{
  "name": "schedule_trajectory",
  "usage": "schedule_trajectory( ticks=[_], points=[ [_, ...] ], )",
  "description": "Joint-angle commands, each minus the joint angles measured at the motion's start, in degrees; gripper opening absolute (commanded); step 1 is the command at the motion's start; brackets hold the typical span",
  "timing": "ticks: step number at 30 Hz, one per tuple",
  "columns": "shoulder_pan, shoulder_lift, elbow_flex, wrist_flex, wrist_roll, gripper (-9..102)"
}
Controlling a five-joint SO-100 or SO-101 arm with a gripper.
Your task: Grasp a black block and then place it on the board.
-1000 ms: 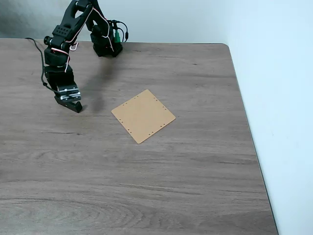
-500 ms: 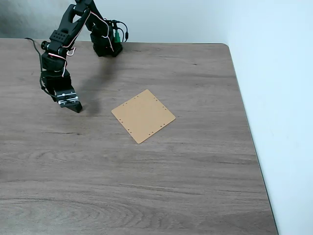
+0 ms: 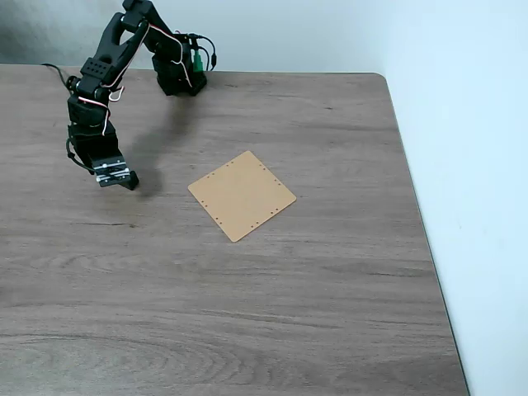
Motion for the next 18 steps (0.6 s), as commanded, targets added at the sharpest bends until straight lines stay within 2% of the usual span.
schedule_trajectory(
  ticks=[1,13,18],
  points=[
    [0.5,0.9,-2.2,1.1,-0.4,17],
    [1.1,-0.8,-2.8,1.8,0.6,0],
    [1.2,-0.5,-1.9,1.6,1.1,0]
  ],
)
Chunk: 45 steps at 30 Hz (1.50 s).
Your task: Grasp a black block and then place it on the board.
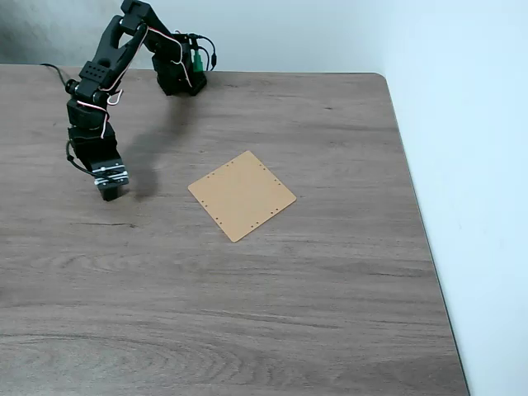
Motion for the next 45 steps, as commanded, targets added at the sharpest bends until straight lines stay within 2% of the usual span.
schedule_trajectory(
  ticks=[1,8,14,19,32,41,45],
  points=[
    [0.2,1.6,-1.1,0.7,-0.4,0],
    [-1.1,5.6,0.2,2.5,3.2,0],
    [-6.5,13.4,1.7,5.4,15.0,0],
    [-14.0,18.8,3.3,5.8,29.7,0],
    [-35.7,23.9,7.5,-0.4,73.5,0],
    [-46.3,21.4,8.7,-8.1,97.9,0],
    [-49.7,19.9,9.2,-10.5,105.2,0]
  ],
)
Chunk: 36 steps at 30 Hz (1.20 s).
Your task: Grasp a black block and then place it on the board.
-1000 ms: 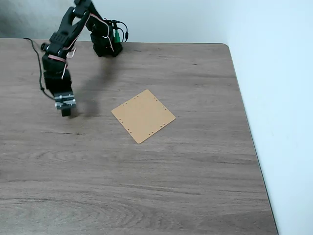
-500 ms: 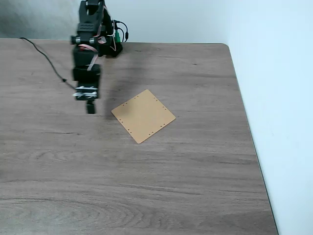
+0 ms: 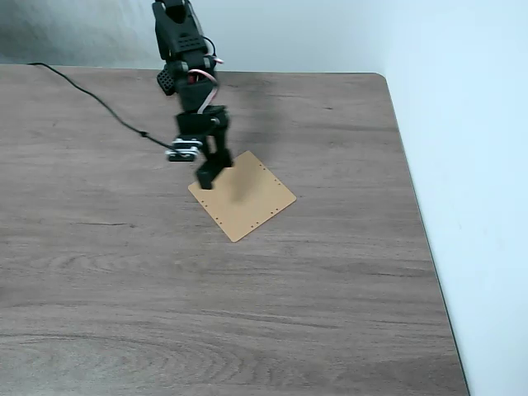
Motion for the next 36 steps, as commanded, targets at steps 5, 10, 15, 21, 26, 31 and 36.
schedule_trajectory(
  ticks=[5,10,15,21,26,31,36],
  points=[
    [-4.7,-2.1,0.7,-3.7,9.4,0],
    [-5.7,-5.1,1.3,-6.5,15.1,0],
    [-6.6,-7.6,2.6,-8.7,18.7,0],
    [-7.0,-9.9,4.2,-11.2,20.0,0],
    [-7.2,-10.4,4.7,-11.9,20.4,0],
    [-7.3,-10.6,4.8,-12.4,20.3,0],
    [-7.3,-11.2,4.9,-12.9,19.9,1]
  ],
)
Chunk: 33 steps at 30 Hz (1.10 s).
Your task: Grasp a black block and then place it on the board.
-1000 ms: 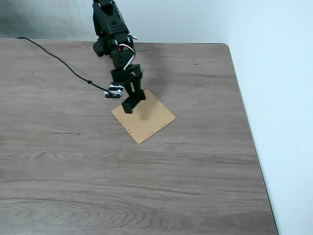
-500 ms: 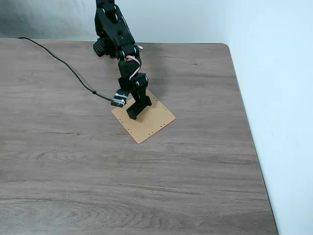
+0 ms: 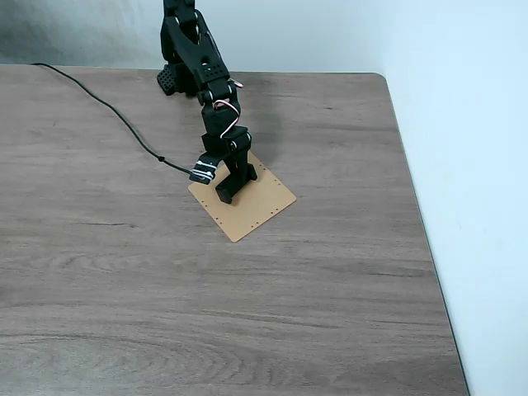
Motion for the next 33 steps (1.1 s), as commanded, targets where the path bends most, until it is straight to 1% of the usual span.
schedule_trajectory(
  ticks=[1,5,10,19,26,33],
  points=[
    [-0.7,1.1,0.3,-0.4,-1.1,3],
    [-0.6,0.9,0.1,-0.2,-1.7,14],
    [-0.5,0.9,-1.1,1.2,-1.2,19],
    [-0.7,3.6,-3.2,4.5,-1.4,22],
    [0.5,8.2,-5.1,12.4,-4.0,22],
    [2.3,14.3,-5.3,20.4,-4.2,21]
  ],
)
